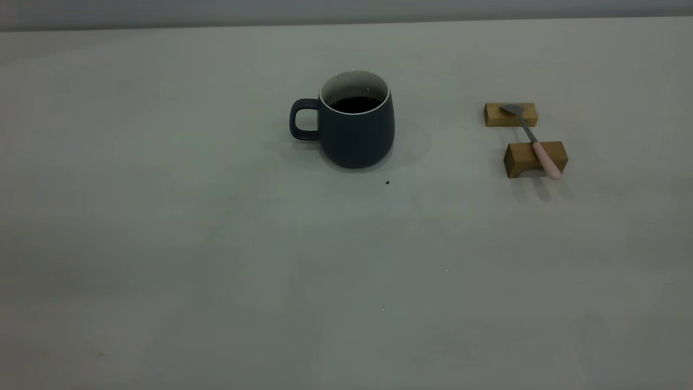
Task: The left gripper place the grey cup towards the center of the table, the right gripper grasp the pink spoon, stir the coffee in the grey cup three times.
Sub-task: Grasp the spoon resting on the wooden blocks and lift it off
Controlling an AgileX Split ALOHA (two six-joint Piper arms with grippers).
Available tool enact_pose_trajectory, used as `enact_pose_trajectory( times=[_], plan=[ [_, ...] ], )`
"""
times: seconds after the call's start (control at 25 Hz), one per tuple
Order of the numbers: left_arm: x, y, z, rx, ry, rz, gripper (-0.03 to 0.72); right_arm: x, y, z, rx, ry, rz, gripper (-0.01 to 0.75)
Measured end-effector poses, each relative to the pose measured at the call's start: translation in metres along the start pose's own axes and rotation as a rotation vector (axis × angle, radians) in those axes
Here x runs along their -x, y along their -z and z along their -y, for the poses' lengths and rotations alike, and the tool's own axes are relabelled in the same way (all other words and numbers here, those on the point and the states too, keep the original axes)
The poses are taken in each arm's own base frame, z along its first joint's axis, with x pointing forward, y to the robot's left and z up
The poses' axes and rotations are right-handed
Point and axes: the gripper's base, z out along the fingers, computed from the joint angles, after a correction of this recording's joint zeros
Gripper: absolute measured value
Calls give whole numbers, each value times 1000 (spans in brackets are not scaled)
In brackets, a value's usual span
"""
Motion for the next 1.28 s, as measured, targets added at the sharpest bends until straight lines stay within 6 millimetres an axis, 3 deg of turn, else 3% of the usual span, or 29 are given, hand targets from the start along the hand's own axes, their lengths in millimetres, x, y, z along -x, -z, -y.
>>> enact_pose_trajectory(
  times=[0.24,0.64,0.84,1.0,1.12,1.28],
  plan=[
    [-12,11,2,15,-3,123,519,0,0,0,0,0,0,238],
    [-30,22,8,192,164,304,519,1,0,-1,7,7,-1,238],
    [-36,24,11,231,189,347,519,21,-11,-4,20,22,-25,309],
    [-36,24,11,230,190,345,519,57,-37,-12,53,63,-39,438],
    [-36,24,11,230,190,344,519,81,-74,-20,81,79,-97,528],
    [-36,24,11,230,190,344,519,99,-133,-29,99,89,-272,553]
  ],
)
